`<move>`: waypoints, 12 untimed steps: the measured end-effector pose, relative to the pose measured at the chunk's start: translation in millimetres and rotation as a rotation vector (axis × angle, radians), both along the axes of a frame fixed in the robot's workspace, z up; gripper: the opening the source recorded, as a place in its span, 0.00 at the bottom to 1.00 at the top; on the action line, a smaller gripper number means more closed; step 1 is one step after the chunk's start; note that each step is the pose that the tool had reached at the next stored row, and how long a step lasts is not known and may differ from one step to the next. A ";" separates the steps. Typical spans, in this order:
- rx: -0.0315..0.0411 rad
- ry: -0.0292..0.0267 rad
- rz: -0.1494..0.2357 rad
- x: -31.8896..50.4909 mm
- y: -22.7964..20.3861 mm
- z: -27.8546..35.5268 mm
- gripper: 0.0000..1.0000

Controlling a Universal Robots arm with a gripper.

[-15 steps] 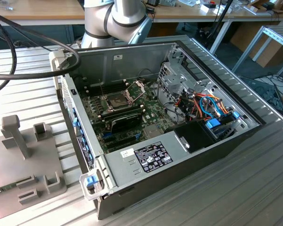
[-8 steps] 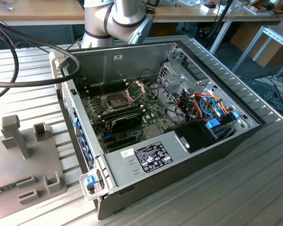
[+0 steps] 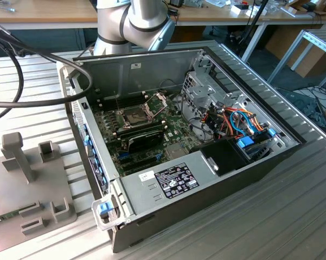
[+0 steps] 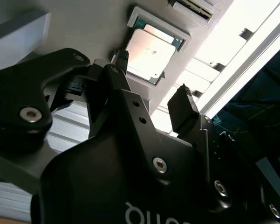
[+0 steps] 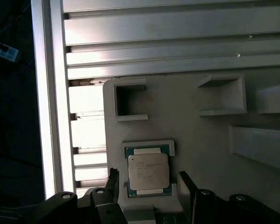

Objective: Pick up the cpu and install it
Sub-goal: 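Pick up the cpu and move it towards the insertion slot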

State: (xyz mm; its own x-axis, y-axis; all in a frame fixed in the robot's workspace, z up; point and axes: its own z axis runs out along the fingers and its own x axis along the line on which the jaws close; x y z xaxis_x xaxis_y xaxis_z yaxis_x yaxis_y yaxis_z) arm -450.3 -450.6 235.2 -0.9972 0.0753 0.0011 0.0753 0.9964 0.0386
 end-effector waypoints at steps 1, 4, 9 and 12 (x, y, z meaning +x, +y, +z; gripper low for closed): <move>0.0000 0.0000 0.000 0.0 0.0 -0.5 0.62; 0.0000 -0.0001 0.000 0.0 0.0 -4.0 0.62; -0.0002 0.0016 0.000 0.0 0.0 -10.5 0.62; -0.0001 0.0028 0.000 0.0 0.0 -14.9 0.62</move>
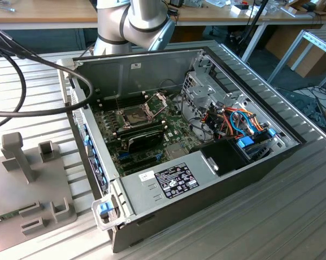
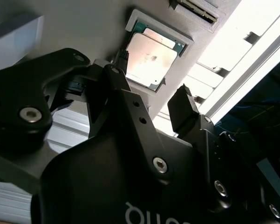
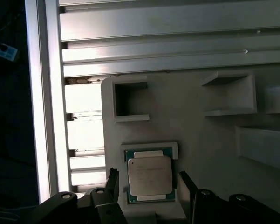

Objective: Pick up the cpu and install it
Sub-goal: 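Pick up the cpu and move it towards the insertion slot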

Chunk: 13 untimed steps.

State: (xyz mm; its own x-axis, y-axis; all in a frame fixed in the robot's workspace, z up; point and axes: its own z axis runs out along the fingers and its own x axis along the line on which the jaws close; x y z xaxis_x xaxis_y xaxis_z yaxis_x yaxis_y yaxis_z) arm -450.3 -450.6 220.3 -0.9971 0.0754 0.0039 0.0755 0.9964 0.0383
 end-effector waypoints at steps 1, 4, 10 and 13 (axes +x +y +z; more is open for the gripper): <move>0.0000 0.0003 0.000 0.0 0.0 -1.4 0.62; -0.0011 0.0008 0.000 0.0 -0.1 -2.2 0.62; -0.0026 0.0007 0.000 0.0 -0.1 -2.3 0.63; -0.0027 0.0007 0.000 0.1 0.0 -2.5 0.69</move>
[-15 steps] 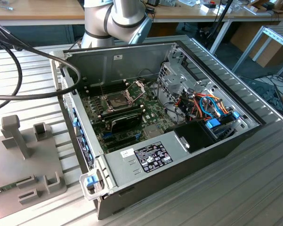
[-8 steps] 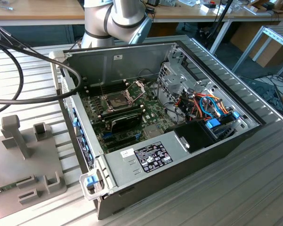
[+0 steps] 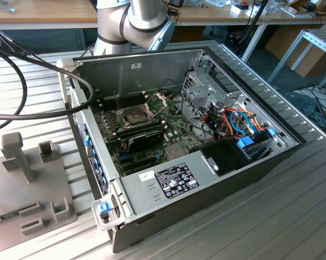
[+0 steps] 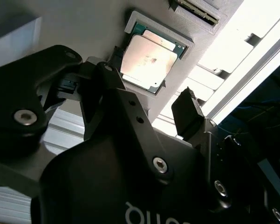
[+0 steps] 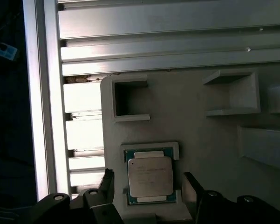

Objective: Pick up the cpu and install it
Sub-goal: 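Pick up the cpu and move it towards the insertion slot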

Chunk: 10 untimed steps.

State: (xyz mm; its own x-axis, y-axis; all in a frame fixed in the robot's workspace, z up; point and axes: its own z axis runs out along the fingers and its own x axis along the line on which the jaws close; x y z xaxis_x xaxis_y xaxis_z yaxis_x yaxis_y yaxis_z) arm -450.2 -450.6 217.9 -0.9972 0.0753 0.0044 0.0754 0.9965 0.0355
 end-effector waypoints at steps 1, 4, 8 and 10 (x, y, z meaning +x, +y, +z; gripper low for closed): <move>-0.0050 0.0009 0.000 -0.1 0.1 -1.3 0.69; -0.0235 0.0037 0.000 0.0 0.0 -2.8 0.69; -0.0273 0.0041 0.000 0.1 0.0 -5.1 0.69; -0.0273 0.0041 0.000 0.8 0.1 -6.7 0.69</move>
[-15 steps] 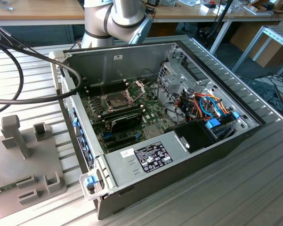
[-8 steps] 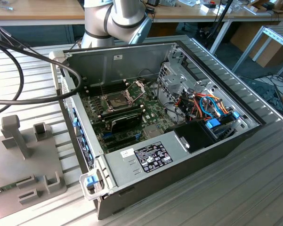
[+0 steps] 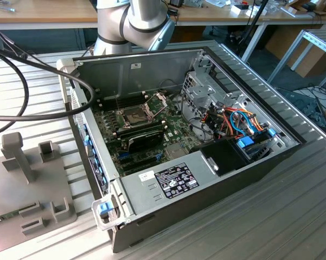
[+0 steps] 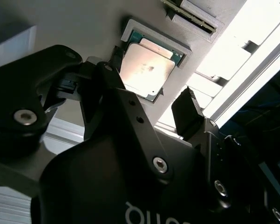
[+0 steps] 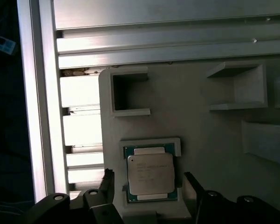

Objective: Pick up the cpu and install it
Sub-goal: 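Pick up the cpu and move it towards the insertion slot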

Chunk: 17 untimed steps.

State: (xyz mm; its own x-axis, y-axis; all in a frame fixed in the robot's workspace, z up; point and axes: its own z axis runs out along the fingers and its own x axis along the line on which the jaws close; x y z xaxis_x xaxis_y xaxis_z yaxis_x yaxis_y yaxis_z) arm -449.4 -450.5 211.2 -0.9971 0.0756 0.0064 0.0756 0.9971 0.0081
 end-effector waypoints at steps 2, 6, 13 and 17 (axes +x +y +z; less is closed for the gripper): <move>-0.0005 0.0002 0.000 0.1 -0.1 -0.1 0.69; -0.0007 -0.0003 0.000 0.6 0.0 -0.7 0.69; -0.0011 0.0003 0.008 1.3 -0.1 -3.2 0.69; -0.0008 0.0000 0.021 1.3 -0.1 -3.4 0.69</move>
